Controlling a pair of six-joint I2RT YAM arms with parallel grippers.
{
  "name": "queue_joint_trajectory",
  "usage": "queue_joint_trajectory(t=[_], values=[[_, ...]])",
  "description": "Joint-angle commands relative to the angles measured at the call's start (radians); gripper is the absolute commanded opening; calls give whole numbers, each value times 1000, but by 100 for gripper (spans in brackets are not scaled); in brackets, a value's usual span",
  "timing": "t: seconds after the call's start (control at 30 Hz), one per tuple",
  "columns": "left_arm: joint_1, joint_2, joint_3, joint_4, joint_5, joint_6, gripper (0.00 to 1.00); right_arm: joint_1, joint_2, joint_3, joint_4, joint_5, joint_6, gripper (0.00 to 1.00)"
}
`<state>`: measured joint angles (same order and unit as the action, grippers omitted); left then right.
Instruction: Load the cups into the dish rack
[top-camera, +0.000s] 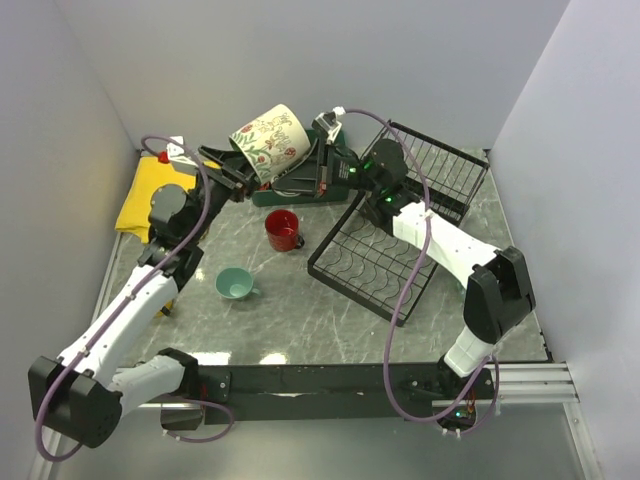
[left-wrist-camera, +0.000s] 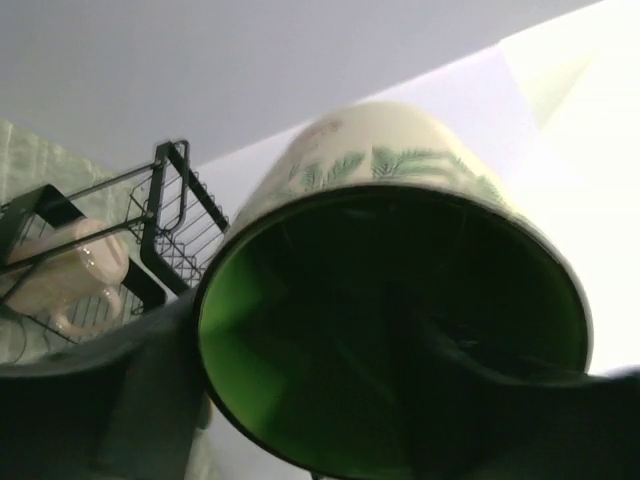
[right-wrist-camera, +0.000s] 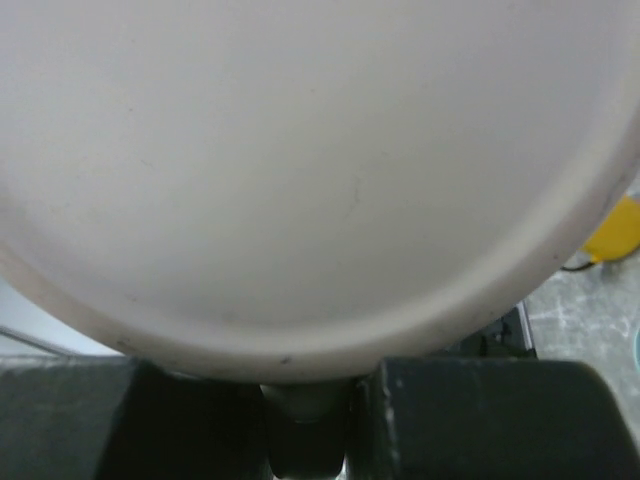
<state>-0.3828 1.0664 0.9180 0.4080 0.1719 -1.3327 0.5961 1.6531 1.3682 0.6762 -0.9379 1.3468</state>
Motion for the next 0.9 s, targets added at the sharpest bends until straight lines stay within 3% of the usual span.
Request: queue_joint_trajectory(t=[0.0, 0.13, 0.27, 0.37, 0.5, 0.6, 0.7, 0.87], values=[[-8, -75, -16, 17, 55, 90, 79, -33, -79, 14, 68, 4, -98, 0], [-7, -135, -37, -75, 40, 133, 93, -56, -122, -1, 48, -7, -141, 0], [-5, -207, -53, -226, -8, 199, 100, -84, -174, -21, -27, -15, -234, 0], [-2, -271, -65, -303, -35, 263, 96, -102, -226, -24, -185, -10, -395, 0], [-2, -358, -84, -472, -55, 394, 96, -104, -315, -1, -555, 54, -775, 0], [-2, -436, -114, -567, -104, 458, 96, -104, -384, -30, -717, 118, -962, 0], [-2, -514, -160, -601, -120, 472, 96, -111, -449, -69, -843, 184, -1118, 0], [-2, -602, -218, -624, -109, 454, 96, -160, -533, -199, -925, 215, -1222, 0]])
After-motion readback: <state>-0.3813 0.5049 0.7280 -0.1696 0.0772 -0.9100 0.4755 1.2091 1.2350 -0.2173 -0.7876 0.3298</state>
